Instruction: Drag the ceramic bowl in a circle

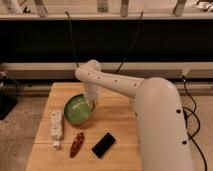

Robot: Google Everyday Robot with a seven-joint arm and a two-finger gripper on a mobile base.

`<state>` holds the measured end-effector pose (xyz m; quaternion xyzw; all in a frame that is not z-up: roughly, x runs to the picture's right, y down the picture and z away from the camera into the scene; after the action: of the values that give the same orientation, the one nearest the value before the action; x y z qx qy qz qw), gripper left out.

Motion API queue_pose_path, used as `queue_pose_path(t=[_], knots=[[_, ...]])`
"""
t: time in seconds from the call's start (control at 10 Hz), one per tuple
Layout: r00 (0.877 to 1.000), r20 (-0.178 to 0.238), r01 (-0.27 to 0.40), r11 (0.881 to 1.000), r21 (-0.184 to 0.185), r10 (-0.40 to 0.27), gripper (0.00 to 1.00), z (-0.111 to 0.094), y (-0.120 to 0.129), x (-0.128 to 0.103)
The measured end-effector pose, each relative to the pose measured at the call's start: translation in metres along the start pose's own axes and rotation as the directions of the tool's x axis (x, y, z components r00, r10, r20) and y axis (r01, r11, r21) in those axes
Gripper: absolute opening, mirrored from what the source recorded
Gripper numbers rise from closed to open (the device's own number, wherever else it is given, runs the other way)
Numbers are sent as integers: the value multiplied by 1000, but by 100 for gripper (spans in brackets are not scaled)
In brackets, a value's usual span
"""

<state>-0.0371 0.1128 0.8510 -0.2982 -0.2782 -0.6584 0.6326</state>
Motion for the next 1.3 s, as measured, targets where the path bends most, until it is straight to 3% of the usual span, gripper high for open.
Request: queue_pose_path(t=[0.4, 0.6, 0.9, 1.3], knots=[[993, 0, -121, 992, -31, 121, 0, -3, 67, 17], [985, -4, -172, 985, -30, 172, 0, -6, 82, 36], [980, -23, -199, 980, -25, 198, 0, -16, 71, 68], [989, -31, -146, 989, -15, 145, 0, -18, 32, 71]])
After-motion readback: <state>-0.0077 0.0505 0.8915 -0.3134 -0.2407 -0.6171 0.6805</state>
